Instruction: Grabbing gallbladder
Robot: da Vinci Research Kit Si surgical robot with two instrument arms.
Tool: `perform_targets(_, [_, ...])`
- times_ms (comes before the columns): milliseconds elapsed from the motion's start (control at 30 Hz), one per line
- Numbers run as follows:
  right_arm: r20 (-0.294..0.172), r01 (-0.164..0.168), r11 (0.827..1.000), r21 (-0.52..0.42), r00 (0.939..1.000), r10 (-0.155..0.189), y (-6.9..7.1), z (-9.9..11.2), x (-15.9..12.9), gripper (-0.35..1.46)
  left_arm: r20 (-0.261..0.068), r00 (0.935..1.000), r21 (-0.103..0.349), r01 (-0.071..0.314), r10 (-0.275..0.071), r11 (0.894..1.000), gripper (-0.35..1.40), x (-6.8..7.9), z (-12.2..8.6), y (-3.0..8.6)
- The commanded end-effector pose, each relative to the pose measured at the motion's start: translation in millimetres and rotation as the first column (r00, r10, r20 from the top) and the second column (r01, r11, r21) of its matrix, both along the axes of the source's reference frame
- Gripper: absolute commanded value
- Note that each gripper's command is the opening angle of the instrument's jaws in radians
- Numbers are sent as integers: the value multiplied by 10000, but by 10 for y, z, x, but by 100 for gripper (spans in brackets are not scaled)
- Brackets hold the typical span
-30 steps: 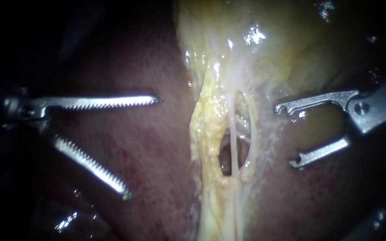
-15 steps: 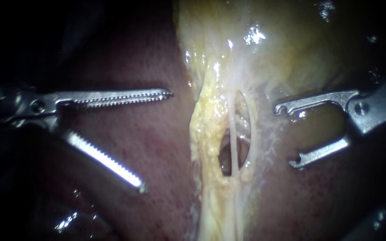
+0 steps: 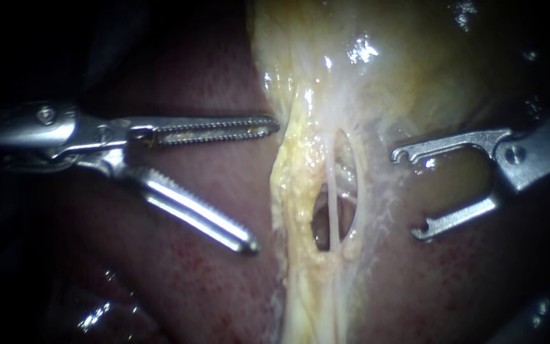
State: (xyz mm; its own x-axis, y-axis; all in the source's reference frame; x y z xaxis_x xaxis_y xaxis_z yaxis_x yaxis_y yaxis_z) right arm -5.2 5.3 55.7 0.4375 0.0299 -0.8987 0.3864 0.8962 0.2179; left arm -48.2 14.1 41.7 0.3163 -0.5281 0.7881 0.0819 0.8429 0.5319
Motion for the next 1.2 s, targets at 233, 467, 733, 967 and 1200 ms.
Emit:
perform_targets(233, [29,-19,10000,46,10000,19,0,0,0,60,-505,9986,561,182,-154,9983,66,-7,14,4])
perform_targets(467, [28,-17,10000,46,10000,17,0,0,0,60,-1026,9938,943,515,-418,9942,56,-4,29,9])
perform_targets(733, [56,-40,9999,92,10000,40,0,0,-1,60,-1625,9842,1427,944,-707,9853,16,1,38,13])
perform_targets(967, [56,-40,9999,92,10000,39,0,0,-1,60,-1932,9779,1557,1107,-796,9816,-35,5,38,13])
perform_targets(1200, [56,-39,10000,91,10000,39,0,0,-1,60,-2052,9751,1656,1191,-839,9790,-35,8,37,12])
